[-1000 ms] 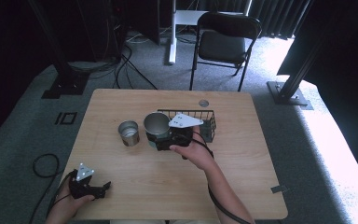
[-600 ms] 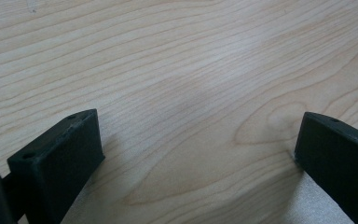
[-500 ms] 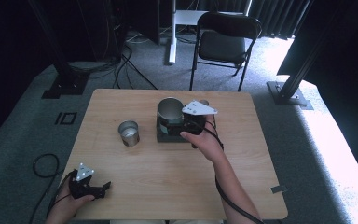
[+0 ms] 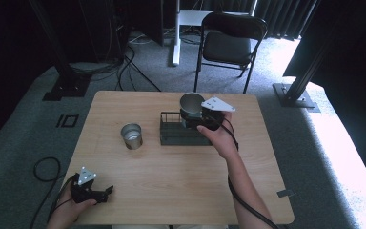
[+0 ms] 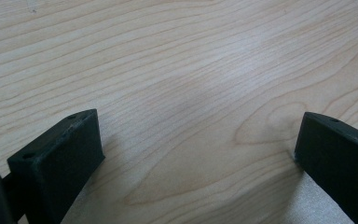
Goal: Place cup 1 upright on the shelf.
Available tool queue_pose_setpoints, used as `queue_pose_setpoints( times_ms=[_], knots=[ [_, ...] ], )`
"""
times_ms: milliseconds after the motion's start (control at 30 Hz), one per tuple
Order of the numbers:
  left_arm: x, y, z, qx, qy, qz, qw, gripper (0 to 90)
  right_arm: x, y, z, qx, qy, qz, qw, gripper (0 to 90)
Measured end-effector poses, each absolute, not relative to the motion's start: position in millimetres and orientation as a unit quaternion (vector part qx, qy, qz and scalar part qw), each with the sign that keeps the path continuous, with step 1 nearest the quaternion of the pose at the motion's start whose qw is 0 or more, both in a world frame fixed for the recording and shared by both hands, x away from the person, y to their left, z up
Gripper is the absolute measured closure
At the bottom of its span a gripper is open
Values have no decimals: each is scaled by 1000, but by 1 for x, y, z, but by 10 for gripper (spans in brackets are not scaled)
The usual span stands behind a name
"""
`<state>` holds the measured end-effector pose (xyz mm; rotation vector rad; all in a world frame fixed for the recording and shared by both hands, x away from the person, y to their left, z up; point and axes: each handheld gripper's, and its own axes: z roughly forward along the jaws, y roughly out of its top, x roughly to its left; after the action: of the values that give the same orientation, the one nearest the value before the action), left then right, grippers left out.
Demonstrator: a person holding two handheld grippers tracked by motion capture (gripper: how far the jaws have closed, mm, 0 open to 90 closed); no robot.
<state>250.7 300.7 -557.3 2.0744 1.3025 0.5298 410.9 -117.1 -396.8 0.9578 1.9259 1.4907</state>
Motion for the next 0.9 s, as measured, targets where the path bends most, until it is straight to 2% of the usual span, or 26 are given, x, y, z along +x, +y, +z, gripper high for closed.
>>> queue_pose_setpoints(
  times_ms=[367, 900],
  knots=[
    [251, 301, -557, 786, 494, 201, 312, 15, 429, -137, -418, 409, 688, 516, 304, 139],
    [251, 301, -557, 787, 493, 201, 312, 15, 445, -153, -456, 456, 682, 487, 299, 139]
  ],
)
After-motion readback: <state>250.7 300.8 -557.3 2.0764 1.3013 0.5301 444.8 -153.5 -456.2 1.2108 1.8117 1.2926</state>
